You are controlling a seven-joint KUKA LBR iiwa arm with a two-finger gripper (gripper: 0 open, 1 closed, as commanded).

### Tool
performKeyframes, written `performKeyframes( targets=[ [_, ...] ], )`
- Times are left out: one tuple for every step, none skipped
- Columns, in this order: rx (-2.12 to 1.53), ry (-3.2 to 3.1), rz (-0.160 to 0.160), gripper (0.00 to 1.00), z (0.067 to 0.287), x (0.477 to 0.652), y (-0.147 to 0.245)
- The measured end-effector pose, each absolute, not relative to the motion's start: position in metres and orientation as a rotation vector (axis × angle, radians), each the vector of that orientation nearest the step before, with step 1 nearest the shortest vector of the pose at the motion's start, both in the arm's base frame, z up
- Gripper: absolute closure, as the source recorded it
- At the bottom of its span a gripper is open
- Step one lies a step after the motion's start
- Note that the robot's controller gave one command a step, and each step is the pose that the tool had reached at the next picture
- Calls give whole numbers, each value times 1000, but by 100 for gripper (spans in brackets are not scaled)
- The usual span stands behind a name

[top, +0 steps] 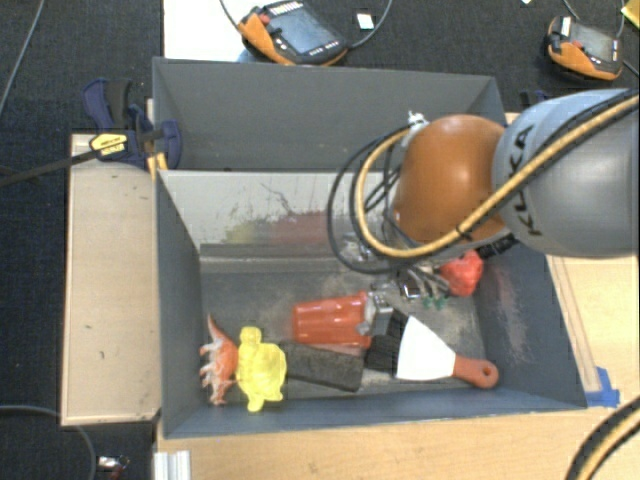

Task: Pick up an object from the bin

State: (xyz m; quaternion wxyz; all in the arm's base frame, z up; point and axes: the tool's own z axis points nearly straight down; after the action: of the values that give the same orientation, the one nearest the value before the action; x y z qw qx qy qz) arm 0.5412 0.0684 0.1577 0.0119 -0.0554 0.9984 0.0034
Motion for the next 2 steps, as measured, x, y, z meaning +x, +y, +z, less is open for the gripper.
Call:
performKeyframes(
  targets=[
    [-247,3104,12,0,68,581,82],
    [-197,3107,11,0,101,531,80]
  ],
)
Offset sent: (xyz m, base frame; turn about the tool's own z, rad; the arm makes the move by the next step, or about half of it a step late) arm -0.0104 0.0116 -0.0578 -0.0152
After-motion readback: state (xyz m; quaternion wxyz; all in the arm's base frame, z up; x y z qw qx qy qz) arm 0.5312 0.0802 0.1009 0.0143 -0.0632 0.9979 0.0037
